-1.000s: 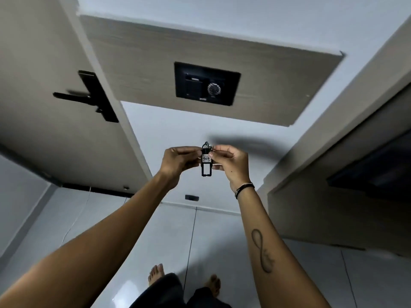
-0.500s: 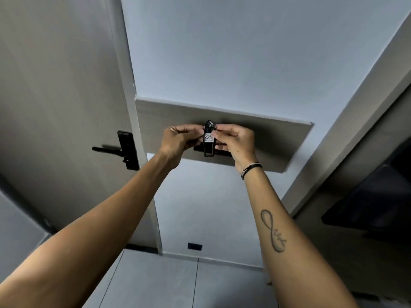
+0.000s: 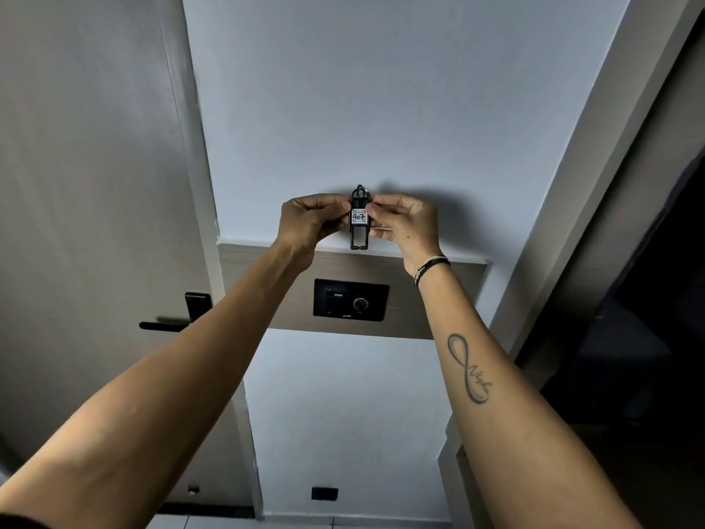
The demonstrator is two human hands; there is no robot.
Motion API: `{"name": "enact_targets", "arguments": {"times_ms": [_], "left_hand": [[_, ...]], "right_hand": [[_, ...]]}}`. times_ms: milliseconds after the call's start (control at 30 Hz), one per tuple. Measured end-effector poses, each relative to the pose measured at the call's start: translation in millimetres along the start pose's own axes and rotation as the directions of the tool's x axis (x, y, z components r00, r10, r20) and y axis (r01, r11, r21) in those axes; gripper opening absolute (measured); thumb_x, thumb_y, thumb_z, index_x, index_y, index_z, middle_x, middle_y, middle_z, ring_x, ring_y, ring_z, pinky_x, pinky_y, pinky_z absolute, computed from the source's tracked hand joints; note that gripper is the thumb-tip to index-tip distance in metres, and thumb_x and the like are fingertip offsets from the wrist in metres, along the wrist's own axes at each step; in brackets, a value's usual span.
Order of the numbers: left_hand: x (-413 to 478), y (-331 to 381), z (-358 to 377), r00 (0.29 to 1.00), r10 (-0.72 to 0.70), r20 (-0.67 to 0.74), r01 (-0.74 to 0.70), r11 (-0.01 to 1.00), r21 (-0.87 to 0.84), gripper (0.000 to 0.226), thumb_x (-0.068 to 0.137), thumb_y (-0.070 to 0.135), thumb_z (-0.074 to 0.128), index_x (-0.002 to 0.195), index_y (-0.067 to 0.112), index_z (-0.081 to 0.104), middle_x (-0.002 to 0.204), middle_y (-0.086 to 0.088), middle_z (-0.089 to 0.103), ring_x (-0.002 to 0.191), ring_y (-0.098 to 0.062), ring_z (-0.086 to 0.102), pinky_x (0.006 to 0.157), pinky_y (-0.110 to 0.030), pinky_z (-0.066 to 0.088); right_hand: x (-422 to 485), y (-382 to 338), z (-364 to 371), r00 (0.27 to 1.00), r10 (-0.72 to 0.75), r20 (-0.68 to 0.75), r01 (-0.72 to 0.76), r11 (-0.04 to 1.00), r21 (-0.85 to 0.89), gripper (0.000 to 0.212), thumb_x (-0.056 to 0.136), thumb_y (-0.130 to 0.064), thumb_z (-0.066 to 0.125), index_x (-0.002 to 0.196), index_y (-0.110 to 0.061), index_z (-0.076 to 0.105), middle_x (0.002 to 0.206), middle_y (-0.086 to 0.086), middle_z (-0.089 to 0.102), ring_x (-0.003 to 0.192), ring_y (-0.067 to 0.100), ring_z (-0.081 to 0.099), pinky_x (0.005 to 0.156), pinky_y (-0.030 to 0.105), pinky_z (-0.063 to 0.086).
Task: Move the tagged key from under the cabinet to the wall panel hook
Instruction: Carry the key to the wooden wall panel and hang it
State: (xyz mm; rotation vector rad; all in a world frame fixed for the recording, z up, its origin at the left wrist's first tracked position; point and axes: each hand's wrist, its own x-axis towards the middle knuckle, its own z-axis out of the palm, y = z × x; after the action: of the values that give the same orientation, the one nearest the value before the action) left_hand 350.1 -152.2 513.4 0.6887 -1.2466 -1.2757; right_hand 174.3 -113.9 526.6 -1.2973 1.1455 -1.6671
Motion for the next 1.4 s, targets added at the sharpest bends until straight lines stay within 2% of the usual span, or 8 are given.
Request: {"name": "enact_targets", "arguments": {"times_ms": [133, 333, 433, 600, 833, 1067, 1267, 1400], "left_hand": [[5.1, 2.0, -0.5, 1.000, 0.009, -0.001, -0.009, 1.000, 0.005, 0.007, 0.089, -0.001, 0.077, 0.095, 0.002, 0.080, 0.077, -0.006, 0.080, 0.067, -0.016, 0.072, 0.074, -0.026, 0.063], [14.4, 5.3, 0.3, 1.000, 0.025, 0.005, -0.025, 1.000, 0.003, 0.009, 0.088, 0.000, 0.079, 0.096, 0.002, 0.081, 0.078, -0.006, 0.080, 0.069, -0.018, 0.072, 0.075, -0.026, 0.063], [17.9, 3.5, 0.5, 0.999, 0.043, 0.011, -0.043, 0.999, 0.018, 0.011, 0.087, 0.002, 0.080, 0.098, 0.001, 0.081, 0.077, -0.007, 0.079, 0.069, -0.017, 0.072, 0.073, -0.026, 0.062], [21.2, -10.8, -5.4, 0.998, 0.058, 0.006, -0.058, 0.996, 0.063, 0.021, 0.086, 0.003, 0.081, 0.106, -0.006, 0.079, 0.082, -0.011, 0.079, 0.071, -0.021, 0.071, 0.078, -0.030, 0.063], [7.0, -44.9, -22.7, 0.998, 0.066, -0.010, -0.064, 0.987, 0.150, 0.007, 0.084, 0.000, 0.083, 0.090, 0.004, 0.082, 0.070, -0.003, 0.079, 0.065, -0.019, 0.070, 0.068, -0.027, 0.063], [-6.0, -70.8, -43.4, 0.997, 0.077, 0.001, -0.074, 0.957, 0.279, 0.013, 0.082, -0.002, 0.084, 0.083, 0.010, 0.082, 0.069, 0.004, 0.079, 0.068, -0.023, 0.068, 0.067, -0.025, 0.059], [-8.4, -86.2, -51.0, 0.994, 0.105, 0.010, -0.101, 0.919, 0.380, 0.018, 0.082, 0.000, 0.085, 0.081, 0.018, 0.082, 0.076, 0.009, 0.081, 0.069, -0.014, 0.072, 0.067, -0.022, 0.061], [-10.0, -95.3, -54.0, 0.991, 0.134, -0.010, -0.116, 0.891, 0.439, 0.017, 0.083, 0.002, 0.085, 0.082, 0.019, 0.082, 0.079, 0.007, 0.081, 0.068, -0.013, 0.072, 0.069, -0.025, 0.062]], "right_hand": [[5.2, -0.8, 1.4, 1.000, -0.011, 0.002, 0.011, 1.000, 0.000, 0.015, 0.085, 0.000, 0.081, 0.097, -0.007, 0.075, 0.082, 0.006, 0.076, 0.058, 0.010, 0.069, 0.059, 0.025, 0.063], [14.0, -0.6, 1.5, 1.000, -0.022, -0.019, 0.023, 1.000, 0.006, 0.025, 0.086, 0.000, 0.080, 0.110, 0.004, 0.074, 0.084, 0.008, 0.076, 0.060, 0.012, 0.069, 0.061, 0.027, 0.064], [17.7, 1.8, 0.7, 0.999, -0.027, -0.025, 0.028, 1.000, 0.007, 0.026, 0.086, 0.000, 0.081, 0.110, 0.004, 0.073, 0.085, 0.008, 0.076, 0.060, 0.012, 0.069, 0.061, 0.027, 0.064], [18.5, 17.9, 0.5, 0.999, -0.036, -0.030, 0.036, 0.999, -0.006, 0.024, 0.085, 0.000, 0.080, 0.108, 0.002, 0.074, 0.086, 0.010, 0.076, 0.061, 0.014, 0.069, 0.061, 0.027, 0.064], [5.5, 60.4, 3.5, 1.000, 0.015, -0.015, -0.016, 0.998, -0.068, 0.015, 0.084, 0.000, 0.081, 0.096, -0.007, 0.076, 0.083, 0.008, 0.076, 0.062, 0.014, 0.071, 0.064, 0.029, 0.065], [-11.2, 91.4, 7.2, 0.999, 0.048, -0.004, -0.048, 0.993, -0.108, 0.017, 0.082, 0.000, 0.084, 0.089, -0.013, 0.076, 0.080, 0.006, 0.076, 0.065, 0.014, 0.074, 0.066, 0.029, 0.066], [-17.0, 110.3, 9.6, 0.999, 0.048, -0.023, -0.051, 0.987, -0.152, 0.016, 0.080, -0.001, 0.085, 0.088, -0.013, 0.078, 0.081, 0.008, 0.077, 0.074, 0.017, 0.076, 0.073, 0.036, 0.067], [-19.4, 116.1, 9.8, 0.999, 0.042, -0.027, -0.046, 0.983, -0.179, 0.016, 0.080, -0.002, 0.086, 0.093, -0.004, 0.079, 0.081, 0.009, 0.078, 0.075, 0.019, 0.078, 0.073, 0.035, 0.068]]}}
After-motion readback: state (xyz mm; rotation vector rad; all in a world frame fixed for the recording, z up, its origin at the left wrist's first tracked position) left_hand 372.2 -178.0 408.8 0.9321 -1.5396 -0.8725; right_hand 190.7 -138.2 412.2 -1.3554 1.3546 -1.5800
